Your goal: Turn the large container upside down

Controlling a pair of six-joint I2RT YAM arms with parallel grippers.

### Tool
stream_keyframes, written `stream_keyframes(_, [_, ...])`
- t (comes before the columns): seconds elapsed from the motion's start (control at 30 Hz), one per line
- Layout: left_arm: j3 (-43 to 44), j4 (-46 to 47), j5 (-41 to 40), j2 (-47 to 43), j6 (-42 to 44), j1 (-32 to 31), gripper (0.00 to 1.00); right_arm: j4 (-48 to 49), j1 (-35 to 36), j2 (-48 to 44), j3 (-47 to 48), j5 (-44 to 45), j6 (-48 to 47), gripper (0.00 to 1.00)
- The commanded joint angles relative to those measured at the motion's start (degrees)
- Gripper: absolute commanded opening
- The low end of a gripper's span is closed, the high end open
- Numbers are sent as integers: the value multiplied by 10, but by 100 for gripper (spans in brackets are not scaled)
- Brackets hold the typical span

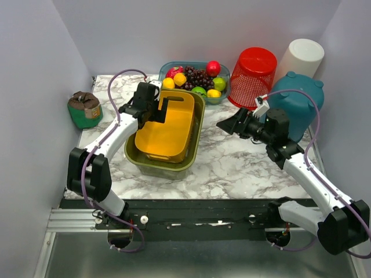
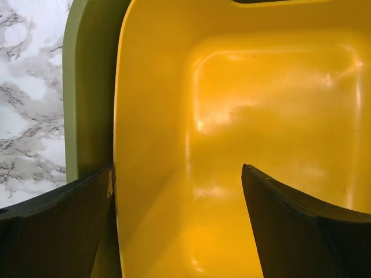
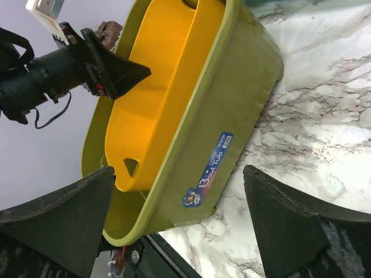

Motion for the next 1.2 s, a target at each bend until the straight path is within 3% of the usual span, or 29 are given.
stream_keyframes(0.0, [-12, -20, 2, 11, -12, 5, 99, 10, 7, 5, 20, -5, 5, 100])
stream_keyframes(0.17, [-16, -37, 1, 6, -18, 5, 94, 11, 8, 8, 17, -7, 4, 100])
stream_keyframes(0.53, [6, -57, -23, -40, -28, 6, 98, 8, 8, 9, 15, -9, 4, 100])
stream_keyframes(0.63, [42, -106, -38, -22, -29, 6, 98, 12, 9, 11, 14, -12, 8, 100])
stream_keyframes(0.8, [27, -99, -24, -16, -16, 6, 98, 15, 10, 12, 13, -12, 13, 100])
stream_keyframes(1.03, [4, -95, -1, 3, -21, 6, 90, 19, 10, 14, 13, -13, 17, 100])
stream_keyframes(1.17, [14, -105, 18, 31, -28, 6, 79, 21, 12, 18, 13, -16, 18, 100])
